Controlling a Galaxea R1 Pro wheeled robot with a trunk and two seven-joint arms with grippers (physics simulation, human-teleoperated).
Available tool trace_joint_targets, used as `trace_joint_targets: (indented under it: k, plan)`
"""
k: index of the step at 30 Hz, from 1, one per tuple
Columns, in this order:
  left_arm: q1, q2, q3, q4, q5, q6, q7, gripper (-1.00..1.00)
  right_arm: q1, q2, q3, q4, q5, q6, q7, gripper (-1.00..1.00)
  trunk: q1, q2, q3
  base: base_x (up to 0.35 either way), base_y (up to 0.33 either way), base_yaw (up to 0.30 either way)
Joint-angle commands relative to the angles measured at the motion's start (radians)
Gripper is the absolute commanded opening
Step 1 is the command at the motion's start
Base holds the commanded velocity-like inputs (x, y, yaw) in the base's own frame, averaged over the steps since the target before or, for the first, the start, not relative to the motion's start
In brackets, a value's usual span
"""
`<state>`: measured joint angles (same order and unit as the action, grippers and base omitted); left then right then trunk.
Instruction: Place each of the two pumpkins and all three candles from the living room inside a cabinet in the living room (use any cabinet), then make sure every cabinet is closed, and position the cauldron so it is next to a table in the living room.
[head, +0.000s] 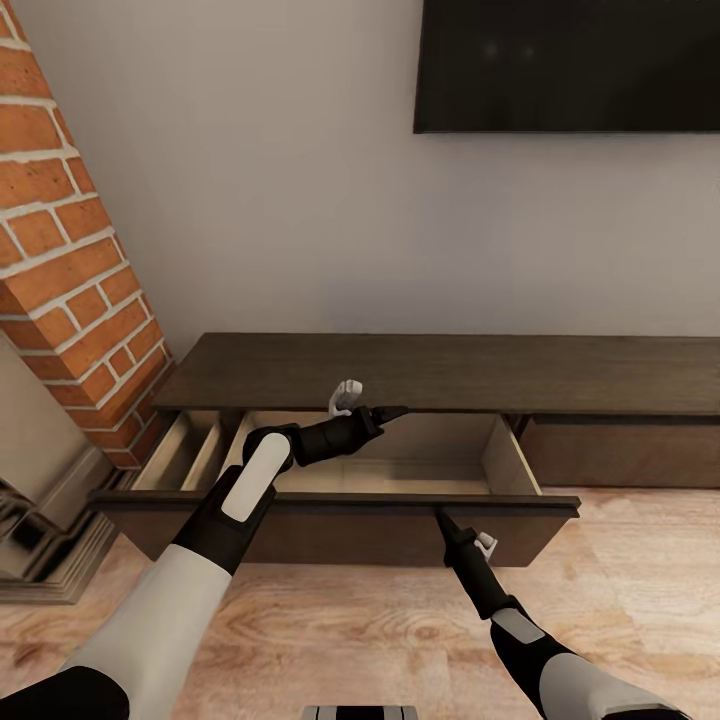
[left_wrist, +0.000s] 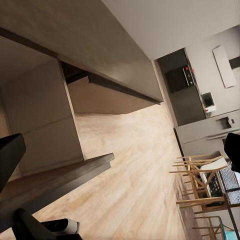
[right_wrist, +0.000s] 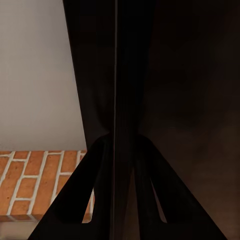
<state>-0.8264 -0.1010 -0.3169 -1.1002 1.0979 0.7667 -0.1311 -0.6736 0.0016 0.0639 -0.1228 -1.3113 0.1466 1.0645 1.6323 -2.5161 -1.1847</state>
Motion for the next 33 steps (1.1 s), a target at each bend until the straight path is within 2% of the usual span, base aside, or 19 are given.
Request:
trace_joint_targets:
  k: [1, 33]
  plan:
    - [0.000, 0.000, 0.001, 0.000, -0.003, 0.003, -0.004, 1.00, -0.001, 0.000, 0.001, -0.001, -0.018, 0.016, 0.012, -1.00, 0.000, 0.000, -0.001, -0.002, 0.000, 0.000]
    - [0.000, 0.000, 0.001, 0.000, -0.003, 0.003, -0.004, 1.00, -0.001, 0.000, 0.002, -0.001, -0.017, 0.016, 0.011, -1.00, 0.000, 0.000, -0.001, -0.037, 0.000, 0.000]
